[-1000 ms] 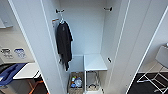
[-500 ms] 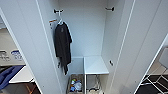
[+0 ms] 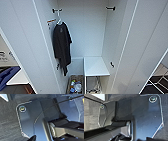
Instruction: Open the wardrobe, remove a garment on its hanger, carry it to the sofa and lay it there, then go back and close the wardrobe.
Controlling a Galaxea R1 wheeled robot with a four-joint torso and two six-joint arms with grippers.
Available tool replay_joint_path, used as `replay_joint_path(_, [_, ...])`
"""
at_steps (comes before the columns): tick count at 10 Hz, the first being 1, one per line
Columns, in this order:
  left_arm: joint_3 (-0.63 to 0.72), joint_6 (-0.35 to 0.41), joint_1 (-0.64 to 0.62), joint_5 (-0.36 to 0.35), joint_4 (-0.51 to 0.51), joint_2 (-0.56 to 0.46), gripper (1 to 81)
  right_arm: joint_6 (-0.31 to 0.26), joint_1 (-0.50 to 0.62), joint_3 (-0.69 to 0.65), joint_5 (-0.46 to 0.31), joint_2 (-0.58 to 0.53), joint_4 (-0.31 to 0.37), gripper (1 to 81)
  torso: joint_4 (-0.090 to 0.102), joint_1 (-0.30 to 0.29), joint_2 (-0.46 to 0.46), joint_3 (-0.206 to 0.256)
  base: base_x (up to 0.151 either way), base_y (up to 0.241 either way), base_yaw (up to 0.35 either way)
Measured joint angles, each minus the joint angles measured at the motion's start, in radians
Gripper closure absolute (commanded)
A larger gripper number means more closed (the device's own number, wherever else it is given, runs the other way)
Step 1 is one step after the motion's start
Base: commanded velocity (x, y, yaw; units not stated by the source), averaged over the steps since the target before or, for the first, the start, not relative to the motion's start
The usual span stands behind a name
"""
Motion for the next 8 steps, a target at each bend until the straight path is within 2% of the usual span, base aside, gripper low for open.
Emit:
replay_joint_path(3, [0.000,-0.017,0.017,0.008,-0.005,0.000,1.0,0.001,-0.007,0.000,0.000,-0.003,0.000,1.0,0.000,0.000,0.000,0.000,0.000,0.000,0.000])
replay_joint_path(6, [0.000,-0.037,0.020,0.008,-0.071,-0.007,1.0,0.000,-0.018,0.000,0.003,-0.003,0.000,1.0,0.000,0.000,0.000,0.000,0.000,0.000,0.000])
replay_joint_path(8, [0.003,-0.036,0.028,0.007,-0.074,-0.036,1.0,-0.001,-0.017,0.019,0.014,-0.015,0.001,1.0,0.000,0.000,0.000,0.000,0.000,0.000,0.000])
